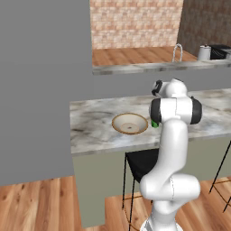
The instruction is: Place the cup inside the bowl on the dining table and move the bowl to any counter.
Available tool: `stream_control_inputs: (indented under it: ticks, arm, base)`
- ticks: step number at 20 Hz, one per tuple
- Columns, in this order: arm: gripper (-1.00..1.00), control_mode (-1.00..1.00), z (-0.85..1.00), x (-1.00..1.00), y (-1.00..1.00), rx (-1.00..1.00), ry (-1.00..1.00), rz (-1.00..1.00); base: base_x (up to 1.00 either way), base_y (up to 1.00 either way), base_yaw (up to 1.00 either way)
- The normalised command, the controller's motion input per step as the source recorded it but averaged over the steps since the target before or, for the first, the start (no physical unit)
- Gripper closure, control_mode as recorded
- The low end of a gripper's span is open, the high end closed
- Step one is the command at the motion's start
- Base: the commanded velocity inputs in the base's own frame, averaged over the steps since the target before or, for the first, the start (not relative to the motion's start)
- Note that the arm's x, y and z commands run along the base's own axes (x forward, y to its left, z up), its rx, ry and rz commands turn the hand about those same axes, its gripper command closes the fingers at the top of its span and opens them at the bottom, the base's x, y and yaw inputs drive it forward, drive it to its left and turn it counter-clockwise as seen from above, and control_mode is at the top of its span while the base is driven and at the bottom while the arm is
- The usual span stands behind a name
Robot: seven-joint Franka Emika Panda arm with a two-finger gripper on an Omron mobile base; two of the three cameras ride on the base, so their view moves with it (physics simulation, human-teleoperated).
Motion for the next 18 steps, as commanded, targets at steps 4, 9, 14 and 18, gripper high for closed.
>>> stream_control_inputs:
  ticks: [4, 9, 14, 18]
  arm:
    - [-1.0, -1.0, -0.14, 0.0, 0.0, 0.0, 0.0, 0.03]
    - [-1.0, -1.0, -0.02, 0.0, 0.0, 0.0, 0.0, 0.02]
    - [-1.0, -1.0, 0.0, 0.0, 0.0, 0.0, 0.0, 0.0]
    - [1.0, -1.0, 0.0, 0.0, 0.0, 0.0, 0.0, 0.0]
  base:
    - [0.0, 0.0, 0.0]
    - [0.0, 0.0, 0.0]
    - [0.0, 0.0, 0.0]
    - [0.0, 0.0, 0.0]
